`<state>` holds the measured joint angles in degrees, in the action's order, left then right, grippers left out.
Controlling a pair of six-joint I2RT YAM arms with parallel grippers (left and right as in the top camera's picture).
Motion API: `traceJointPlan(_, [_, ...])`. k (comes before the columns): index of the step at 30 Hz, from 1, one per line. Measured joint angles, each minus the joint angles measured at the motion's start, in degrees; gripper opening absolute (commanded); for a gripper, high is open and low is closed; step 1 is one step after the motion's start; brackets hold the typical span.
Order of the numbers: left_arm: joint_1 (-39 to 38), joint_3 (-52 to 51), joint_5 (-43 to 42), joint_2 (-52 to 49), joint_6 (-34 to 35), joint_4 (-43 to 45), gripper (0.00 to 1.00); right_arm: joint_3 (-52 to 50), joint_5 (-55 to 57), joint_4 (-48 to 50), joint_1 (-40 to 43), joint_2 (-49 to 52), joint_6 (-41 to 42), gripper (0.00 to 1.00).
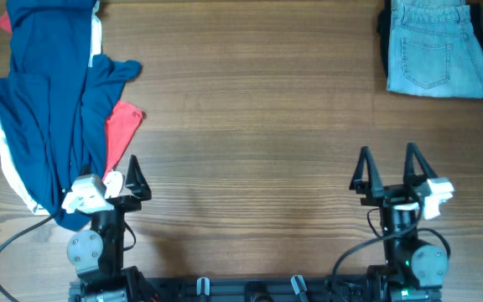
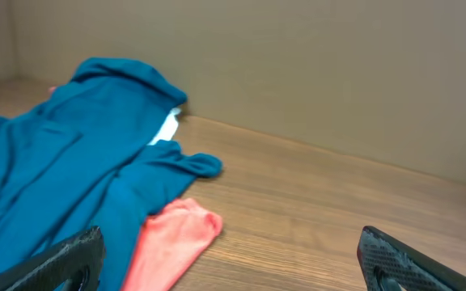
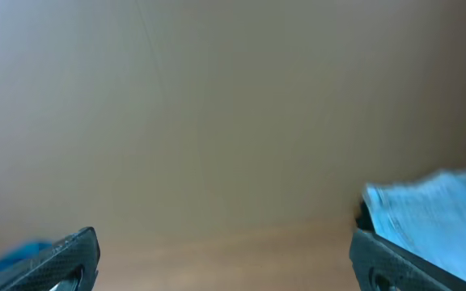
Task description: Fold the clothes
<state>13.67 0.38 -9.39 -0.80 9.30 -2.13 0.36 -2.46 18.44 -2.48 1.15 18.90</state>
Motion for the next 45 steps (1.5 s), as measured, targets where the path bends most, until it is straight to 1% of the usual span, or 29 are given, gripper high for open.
traceJointPlan(5, [0.0, 0.0, -3.5, 0.0, 0.0, 0.5, 1.0, 0.0, 0.0, 2.3, 0.0, 0.5, 1.5, 1.0])
traceJointPlan(12, [0.0, 0.0, -5.0, 0.0, 1.1, 0.5, 1.0, 0.0, 0.0, 4.4, 0.0, 5.4, 1.8, 1.0])
traceJointPlan(18, [0.0, 0.5, -5.6, -0.1, 2.2, 0.5, 1.0, 1.7, -0.2, 8.2, 0.0, 13.9, -1.3, 1.0])
traceJointPlan(21, [0.0, 2.5, -5.6, -1.5, 2.3, 0.0, 1.0, 5.2, -0.8, 10.3, 0.0, 20.7, -3.9, 1.0])
traceJointPlan(24, [0.0, 6.3, -5.7, -5.2, 2.4, -2.7, 1.0, 10.1, -2.5, 11.1, 0.0, 28.5, -6.4, 1.0])
traceJointPlan(29, [0.0, 15.5, -5.7, -15.7, 2.6, -7.3, 1.0, 19.2, -8.9, 11.7, 0.0, 40.5, -10.2, 1.0])
traceJointPlan(32, [0.0, 23.2, -5.7, -23.7, 2.6, -11.4, 1.0, 26.7, -13.5, 12.0, 0.0, 48.4, -12.0, 1.0])
traceJointPlan(33, [0.0, 24.0, -5.7, -24.4, 2.6, -12.1, 1.0, 29.4, -14.9, 12.1, 0.0, 51.2, -12.4, 1.0])
traceJointPlan(35, [0.0, 32.9, -5.8, -32.4, 2.8, -19.8, 1.0, 34.1, -16.9, 11.2, 0.0, 55.6, -13.0, 1.0])
traceJointPlan(39, [0.0, 47.8, -5.7, -45.4, 2.8, -33.4, 1.0, 44.6, -19.3, 3.9, 0.0, 64.3, -13.4, 1.0])
traceJointPlan(42, [0.0, 58.3, -5.7, -55.0, 1.9, -42.6, 1.0, 53.3, -21.0, -4.8, 0.0, 71.5, -13.7, 1.0])
traceJointPlan(45, [0.0, 65.7, -5.7, -62.3, 0.8, -49.2, 1.0, 59.5, -22.2, -12.1, 0.0, 76.8, -14.2, 1.0])
